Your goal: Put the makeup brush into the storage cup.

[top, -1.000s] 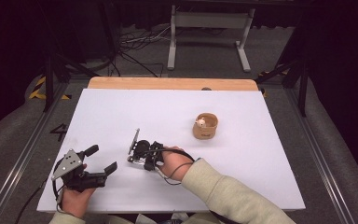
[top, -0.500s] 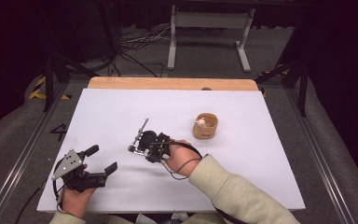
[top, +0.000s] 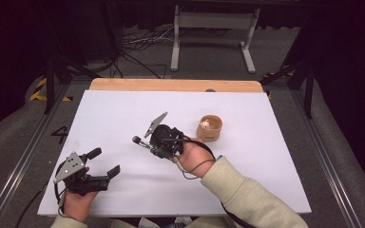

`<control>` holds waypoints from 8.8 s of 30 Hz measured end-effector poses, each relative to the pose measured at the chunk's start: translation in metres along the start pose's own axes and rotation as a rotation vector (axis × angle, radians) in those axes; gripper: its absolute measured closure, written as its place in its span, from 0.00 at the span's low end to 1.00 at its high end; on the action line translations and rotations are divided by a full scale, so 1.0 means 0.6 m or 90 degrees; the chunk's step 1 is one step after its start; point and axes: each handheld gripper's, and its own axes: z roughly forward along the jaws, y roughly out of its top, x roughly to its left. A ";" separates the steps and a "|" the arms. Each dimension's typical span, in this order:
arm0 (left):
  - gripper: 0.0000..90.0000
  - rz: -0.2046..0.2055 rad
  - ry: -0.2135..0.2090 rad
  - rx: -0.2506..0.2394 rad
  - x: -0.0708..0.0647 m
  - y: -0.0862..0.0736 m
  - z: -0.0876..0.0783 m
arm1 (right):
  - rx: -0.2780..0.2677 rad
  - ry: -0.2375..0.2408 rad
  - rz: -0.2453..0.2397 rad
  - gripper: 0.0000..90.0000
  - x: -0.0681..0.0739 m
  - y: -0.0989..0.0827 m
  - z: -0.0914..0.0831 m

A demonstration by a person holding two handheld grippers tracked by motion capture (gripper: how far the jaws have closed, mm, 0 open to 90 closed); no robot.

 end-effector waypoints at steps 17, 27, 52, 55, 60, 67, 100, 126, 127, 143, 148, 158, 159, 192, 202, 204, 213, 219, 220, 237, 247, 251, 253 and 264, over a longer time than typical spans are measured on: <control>0.04 0.001 -0.006 0.005 0.000 0.000 0.002 | -0.151 -0.029 0.041 0.89 -0.019 -0.042 -0.049; 0.04 -0.001 -0.007 0.007 -0.001 -0.001 0.002 | -0.243 -0.040 0.055 0.89 -0.026 -0.072 -0.072; 0.04 0.002 -0.008 0.008 -0.002 -0.001 0.004 | -0.413 -0.106 0.093 0.89 -0.043 -0.137 -0.100; 0.04 0.002 -0.007 0.008 -0.002 -0.001 0.003 | -0.429 -0.116 0.098 0.89 -0.045 -0.143 -0.102; 0.04 0.002 -0.009 0.008 -0.001 -0.001 0.003 | -0.444 -0.131 0.115 0.89 -0.057 -0.154 -0.110; 0.04 0.001 -0.008 0.010 -0.002 -0.001 0.004 | -0.453 -0.158 0.137 0.89 -0.077 -0.169 -0.117; 0.04 -0.004 -0.008 0.012 -0.001 -0.003 0.006 | -0.464 -0.274 0.207 0.89 -0.160 -0.208 -0.137; 0.04 -0.001 -0.008 0.014 -0.001 -0.004 0.007 | -0.454 -0.307 0.220 0.88 -0.209 -0.243 -0.110; 0.04 0.002 -0.008 0.015 -0.001 -0.003 0.007 | -0.453 -0.309 0.223 0.88 -0.211 -0.245 -0.108; 0.04 -0.001 -0.006 0.014 -0.001 -0.004 0.007 | -0.441 -0.283 0.243 0.88 -0.219 -0.268 -0.073; 0.04 -0.001 -0.007 0.014 -0.001 -0.003 0.007 | -0.437 -0.276 0.249 0.88 -0.218 -0.271 -0.067; 0.04 0.000 -0.008 0.013 -0.001 -0.003 0.007 | -0.427 -0.260 0.263 0.88 -0.214 -0.283 -0.055; 0.04 -0.001 -0.007 0.014 -0.001 -0.003 0.007 | -0.428 -0.257 0.266 0.88 -0.213 -0.286 -0.054; 0.04 0.000 -0.013 0.014 -0.002 -0.002 0.013 | -0.460 -0.256 0.291 0.43 -0.194 -0.300 -0.067; 0.03 -0.003 -0.016 0.011 -0.002 0.001 0.010 | -0.486 -0.244 0.248 0.08 -0.175 -0.307 -0.117; 0.03 -0.002 -0.019 0.014 -0.001 0.003 0.009 | -0.495 -0.240 0.248 0.05 -0.172 -0.313 -0.126; 0.02 -0.002 -0.027 0.016 0.002 0.006 0.008 | -0.507 -0.224 0.211 0.00 -0.154 -0.343 -0.164; 0.02 0.006 -0.031 0.014 -0.004 0.008 0.009 | -0.498 -0.220 0.186 0.00 -0.143 -0.355 -0.176; 0.02 0.007 -0.032 0.013 -0.004 0.008 0.009 | -0.501 -0.217 0.182 0.00 -0.141 -0.358 -0.179; 0.02 0.015 -0.035 0.016 -0.006 0.009 0.009 | -0.499 -0.215 0.107 0.00 -0.101 -0.399 -0.185; 0.02 0.001 -0.065 0.002 -0.003 0.007 0.006 | -0.517 -0.178 0.099 0.00 -0.080 -0.426 -0.160; 0.01 0.002 -0.072 0.001 -0.005 0.007 0.008 | -0.514 -0.171 0.106 0.00 -0.077 -0.433 -0.150; 0.01 0.003 -0.078 0.000 -0.006 0.007 0.008 | -0.518 -0.169 0.108 0.00 -0.073 -0.437 -0.143; 0.01 0.003 -0.086 0.003 -0.008 0.005 0.009 | -0.522 -0.165 0.105 0.00 -0.064 -0.450 -0.119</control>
